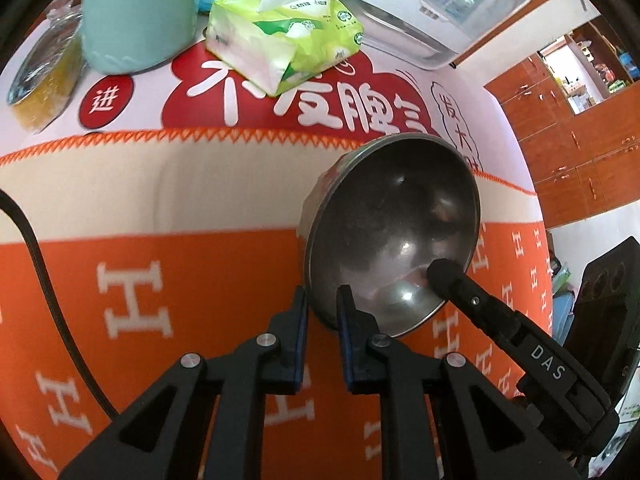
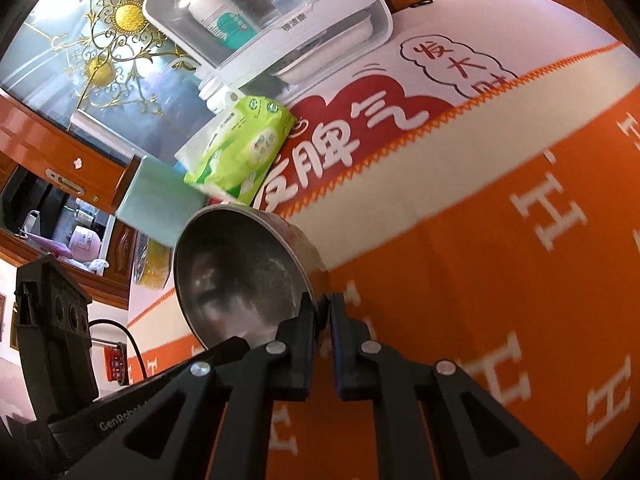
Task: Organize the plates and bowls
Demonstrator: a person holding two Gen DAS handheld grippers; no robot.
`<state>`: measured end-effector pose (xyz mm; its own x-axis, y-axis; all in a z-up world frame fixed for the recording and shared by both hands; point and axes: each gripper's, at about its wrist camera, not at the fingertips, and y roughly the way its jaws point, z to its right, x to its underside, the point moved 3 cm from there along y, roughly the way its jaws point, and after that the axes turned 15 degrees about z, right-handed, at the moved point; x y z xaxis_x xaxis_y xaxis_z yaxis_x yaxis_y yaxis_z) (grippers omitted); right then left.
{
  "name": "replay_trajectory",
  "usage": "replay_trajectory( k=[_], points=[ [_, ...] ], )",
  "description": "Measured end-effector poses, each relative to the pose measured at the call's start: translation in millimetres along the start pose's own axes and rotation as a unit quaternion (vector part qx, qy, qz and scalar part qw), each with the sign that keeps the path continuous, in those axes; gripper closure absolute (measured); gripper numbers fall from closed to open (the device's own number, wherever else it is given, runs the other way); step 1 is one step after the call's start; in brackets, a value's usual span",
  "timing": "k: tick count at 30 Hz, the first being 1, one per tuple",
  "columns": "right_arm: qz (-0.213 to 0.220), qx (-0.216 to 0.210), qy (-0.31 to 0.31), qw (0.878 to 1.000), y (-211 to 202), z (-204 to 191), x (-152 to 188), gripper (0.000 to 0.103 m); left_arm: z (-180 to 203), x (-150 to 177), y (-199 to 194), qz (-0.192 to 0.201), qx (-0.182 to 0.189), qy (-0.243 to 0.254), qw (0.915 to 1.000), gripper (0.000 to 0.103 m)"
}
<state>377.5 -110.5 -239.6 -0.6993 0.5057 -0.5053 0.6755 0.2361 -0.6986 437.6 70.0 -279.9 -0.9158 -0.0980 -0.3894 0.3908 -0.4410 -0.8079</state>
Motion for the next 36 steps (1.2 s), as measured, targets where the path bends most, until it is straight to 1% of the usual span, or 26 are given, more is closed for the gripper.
replay_trajectory(
  k=[6,19,27,36],
  points=[
    [-0.011,-0.002,0.0,1.0,-28,-2,21,0.095,1,29,-31,-0.007,-0.005,0.005,0.9999,0.091],
    [-0.025,-0.001,-0.041,0.999,-95,-15,72,0.095,6,98,-100,-0.013,-0.011,0.019,0.9997,0.091],
    [-0.018,-0.001,-0.058,0.998,-137,-14,96,0.095,17,137,-138,-0.015,0.0,0.028,0.9995,0.09],
    [0.004,0.011,-0.061,0.998,-188,1,113,0.095,51,166,-166,-0.015,0.019,0.066,0.9975,0.09]
  ],
)
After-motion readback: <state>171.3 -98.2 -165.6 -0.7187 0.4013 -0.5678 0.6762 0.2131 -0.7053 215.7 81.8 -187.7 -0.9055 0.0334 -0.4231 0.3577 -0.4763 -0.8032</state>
